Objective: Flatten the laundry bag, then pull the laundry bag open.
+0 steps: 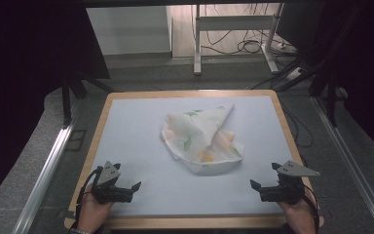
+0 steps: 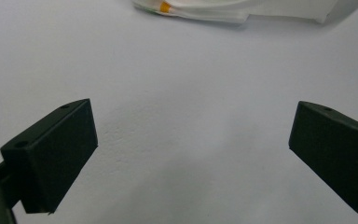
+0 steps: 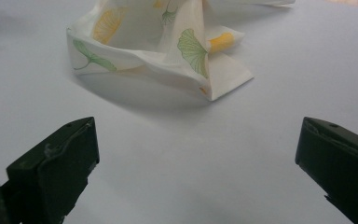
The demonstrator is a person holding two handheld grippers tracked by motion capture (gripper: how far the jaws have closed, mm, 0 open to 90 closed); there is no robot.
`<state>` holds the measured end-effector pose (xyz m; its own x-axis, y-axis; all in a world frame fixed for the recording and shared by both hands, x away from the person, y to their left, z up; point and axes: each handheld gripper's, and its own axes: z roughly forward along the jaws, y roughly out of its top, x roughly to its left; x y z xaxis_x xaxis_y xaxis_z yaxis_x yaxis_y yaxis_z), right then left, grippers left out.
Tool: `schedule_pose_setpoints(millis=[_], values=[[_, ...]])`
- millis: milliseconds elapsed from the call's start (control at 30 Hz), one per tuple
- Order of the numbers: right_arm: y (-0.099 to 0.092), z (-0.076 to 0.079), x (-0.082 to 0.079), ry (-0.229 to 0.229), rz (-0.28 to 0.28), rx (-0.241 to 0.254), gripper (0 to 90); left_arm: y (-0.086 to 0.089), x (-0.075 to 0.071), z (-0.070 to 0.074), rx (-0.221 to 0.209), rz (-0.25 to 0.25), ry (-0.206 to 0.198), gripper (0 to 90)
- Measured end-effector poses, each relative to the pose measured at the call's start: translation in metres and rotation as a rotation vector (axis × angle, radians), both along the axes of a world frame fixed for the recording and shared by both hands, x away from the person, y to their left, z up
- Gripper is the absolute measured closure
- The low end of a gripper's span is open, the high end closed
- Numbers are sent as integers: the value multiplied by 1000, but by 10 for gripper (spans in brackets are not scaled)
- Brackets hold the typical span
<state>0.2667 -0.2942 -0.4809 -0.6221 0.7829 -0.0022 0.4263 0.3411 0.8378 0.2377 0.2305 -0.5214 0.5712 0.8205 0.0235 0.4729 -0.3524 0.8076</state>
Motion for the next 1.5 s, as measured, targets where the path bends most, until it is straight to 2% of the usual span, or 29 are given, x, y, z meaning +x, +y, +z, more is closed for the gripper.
schedule_pose_setpoints(millis=[300,533,667,733,900,967,1300,1400,1500], values=[[1,0,0,20,0,2,0,-1,1,0,-16,0,25,8],[4,2,0,5,-6,8,0,-2,1,1,-45,-7,47,16],[8,1,0,3,-2,-1,1,-1,1,2,-68,-12,39,15],[10,2,0,6,-1,-4,5,-1,1,2,-63,-13,38,15],[15,1,1,19,5,-20,6,-1,2,0,-5,-20,17,15],[17,0,3,25,7,-22,6,-1,2,-1,2,-22,16,14],[33,-1,8,56,17,-33,0,1,3,-4,-2,-27,30,12],[39,2,8,40,35,-27,0,1,3,-4,-3,-29,32,11],[46,3,8,31,41,-45,0,2,3,-4,-5,-30,34,11]])
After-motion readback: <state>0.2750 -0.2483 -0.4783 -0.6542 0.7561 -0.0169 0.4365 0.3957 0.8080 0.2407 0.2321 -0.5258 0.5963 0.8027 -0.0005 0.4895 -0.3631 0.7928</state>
